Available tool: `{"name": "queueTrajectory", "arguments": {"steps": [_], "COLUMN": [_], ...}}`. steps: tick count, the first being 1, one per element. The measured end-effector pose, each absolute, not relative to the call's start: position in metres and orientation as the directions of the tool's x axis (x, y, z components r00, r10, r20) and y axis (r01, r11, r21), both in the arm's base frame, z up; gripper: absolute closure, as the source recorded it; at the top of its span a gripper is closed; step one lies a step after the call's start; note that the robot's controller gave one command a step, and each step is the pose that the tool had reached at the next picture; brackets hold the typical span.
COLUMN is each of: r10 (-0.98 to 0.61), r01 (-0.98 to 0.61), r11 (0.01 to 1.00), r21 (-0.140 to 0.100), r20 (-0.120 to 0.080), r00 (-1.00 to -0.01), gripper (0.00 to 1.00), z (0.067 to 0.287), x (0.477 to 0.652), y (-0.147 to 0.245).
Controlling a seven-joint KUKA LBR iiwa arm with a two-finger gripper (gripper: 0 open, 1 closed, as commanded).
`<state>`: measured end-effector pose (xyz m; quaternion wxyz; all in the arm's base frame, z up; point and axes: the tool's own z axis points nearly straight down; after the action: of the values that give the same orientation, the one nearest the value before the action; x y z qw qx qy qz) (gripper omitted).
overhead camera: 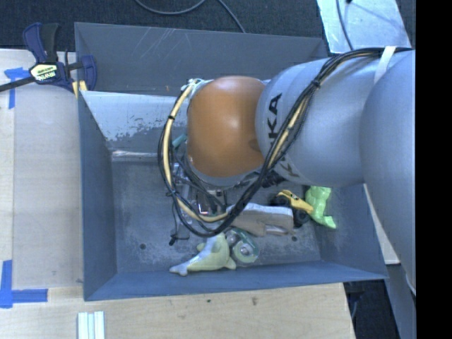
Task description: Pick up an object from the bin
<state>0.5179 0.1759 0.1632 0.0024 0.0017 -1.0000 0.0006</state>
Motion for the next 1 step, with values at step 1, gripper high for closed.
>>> {"name": "queueTrajectory", "arguments": {"steps": [1], "r10": [0.0], "r01": [0.0], "r11": [1.0], "r21": [0.001], "r20": [-0.002], "r00": [-1.0], "gripper": [0.0], "z": [0.1679], "x": [0.5195], "y": [0.1751]}}
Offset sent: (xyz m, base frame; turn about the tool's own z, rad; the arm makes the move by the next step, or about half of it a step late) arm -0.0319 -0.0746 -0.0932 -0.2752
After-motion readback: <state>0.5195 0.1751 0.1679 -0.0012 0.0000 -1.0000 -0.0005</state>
